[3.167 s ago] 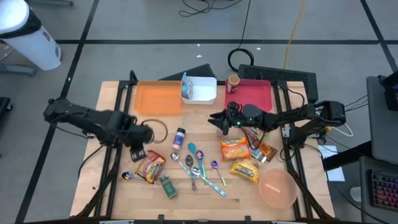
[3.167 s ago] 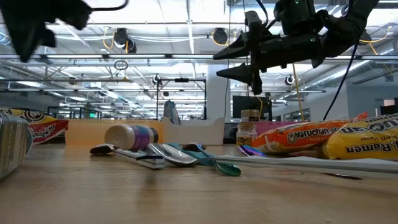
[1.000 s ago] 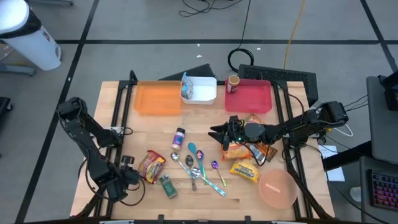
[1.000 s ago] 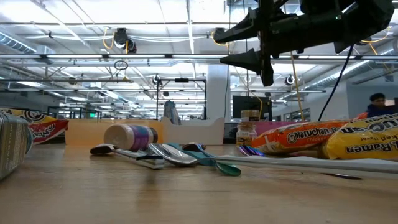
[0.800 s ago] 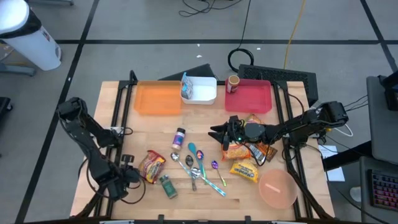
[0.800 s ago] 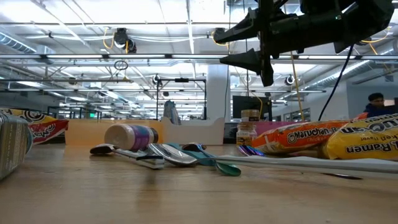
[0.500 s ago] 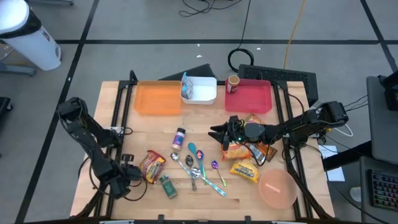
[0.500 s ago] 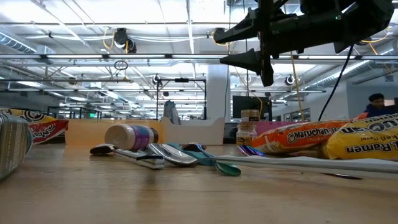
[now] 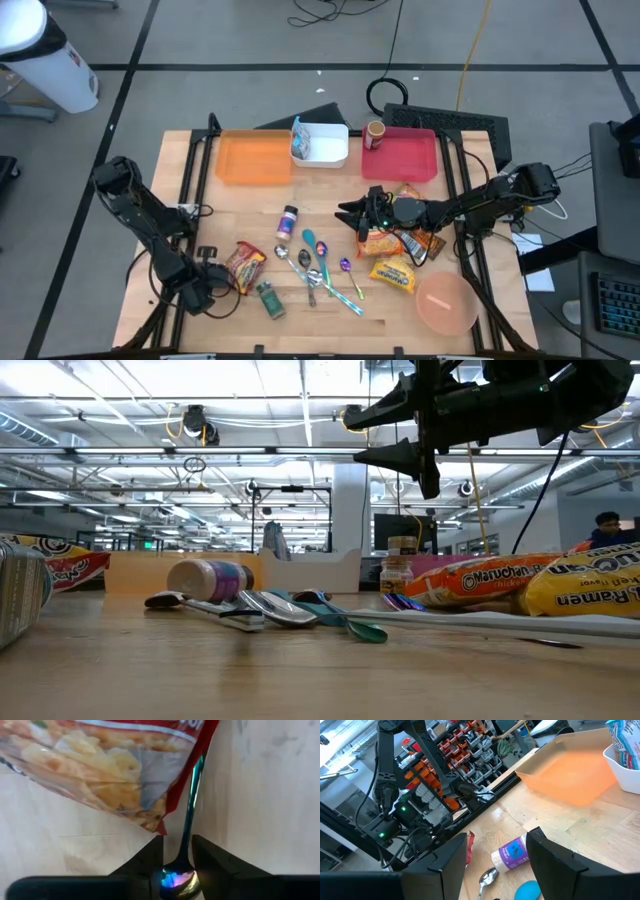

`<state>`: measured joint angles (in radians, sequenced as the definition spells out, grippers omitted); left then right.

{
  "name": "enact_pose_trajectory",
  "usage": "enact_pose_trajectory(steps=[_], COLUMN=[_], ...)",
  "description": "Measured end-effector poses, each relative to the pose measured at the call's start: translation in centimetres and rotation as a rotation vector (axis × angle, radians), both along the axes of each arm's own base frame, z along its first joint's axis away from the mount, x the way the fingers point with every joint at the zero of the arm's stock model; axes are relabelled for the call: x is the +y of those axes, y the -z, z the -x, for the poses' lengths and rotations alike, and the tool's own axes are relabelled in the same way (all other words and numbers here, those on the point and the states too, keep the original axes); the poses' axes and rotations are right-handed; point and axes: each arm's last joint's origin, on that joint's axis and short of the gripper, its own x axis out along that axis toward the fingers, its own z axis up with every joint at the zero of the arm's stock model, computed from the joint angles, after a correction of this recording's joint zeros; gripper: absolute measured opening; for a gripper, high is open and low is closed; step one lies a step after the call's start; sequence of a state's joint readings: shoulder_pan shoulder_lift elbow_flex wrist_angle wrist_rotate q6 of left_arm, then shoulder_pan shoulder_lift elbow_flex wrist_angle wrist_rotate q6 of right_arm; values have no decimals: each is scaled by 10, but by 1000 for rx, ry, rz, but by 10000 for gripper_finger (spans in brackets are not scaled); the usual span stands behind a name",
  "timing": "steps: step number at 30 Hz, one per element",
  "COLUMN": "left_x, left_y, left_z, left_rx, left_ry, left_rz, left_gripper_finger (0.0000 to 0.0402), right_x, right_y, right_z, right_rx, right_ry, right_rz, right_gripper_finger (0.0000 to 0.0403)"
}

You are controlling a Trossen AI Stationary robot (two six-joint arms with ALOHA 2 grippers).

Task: Pick & Place Food Item
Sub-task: Put the bottom left violet and green spoon into the orange bin

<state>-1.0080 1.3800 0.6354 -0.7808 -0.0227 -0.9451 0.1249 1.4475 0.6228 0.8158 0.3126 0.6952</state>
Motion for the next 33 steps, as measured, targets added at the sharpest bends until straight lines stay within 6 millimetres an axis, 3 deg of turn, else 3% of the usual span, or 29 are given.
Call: enact_pose_trajectory(steps=[7,13,20,28,33], left_x=[1,-2,-12,-19,-8], left_y=[0,0,-8,-39,-59], left_z=[1,2,-8,-36,-57], left_rx=[27,62,112,70,25], left_ry=[10,13,23,96,106], left_rz=[1,45,210,331,312], left_gripper_finger=[14,22,17,12,9], right_x=[0,0,0,0,0], right_y=[0,0,0,0,-2], right_z=[0,0,0,0,0], right_rx=[1,1,1,1,-18], right_ry=[0,0,0,1,0], right_rz=[0,2,3,1,-2], right_gripper_finger=[196,196,196,196,196])
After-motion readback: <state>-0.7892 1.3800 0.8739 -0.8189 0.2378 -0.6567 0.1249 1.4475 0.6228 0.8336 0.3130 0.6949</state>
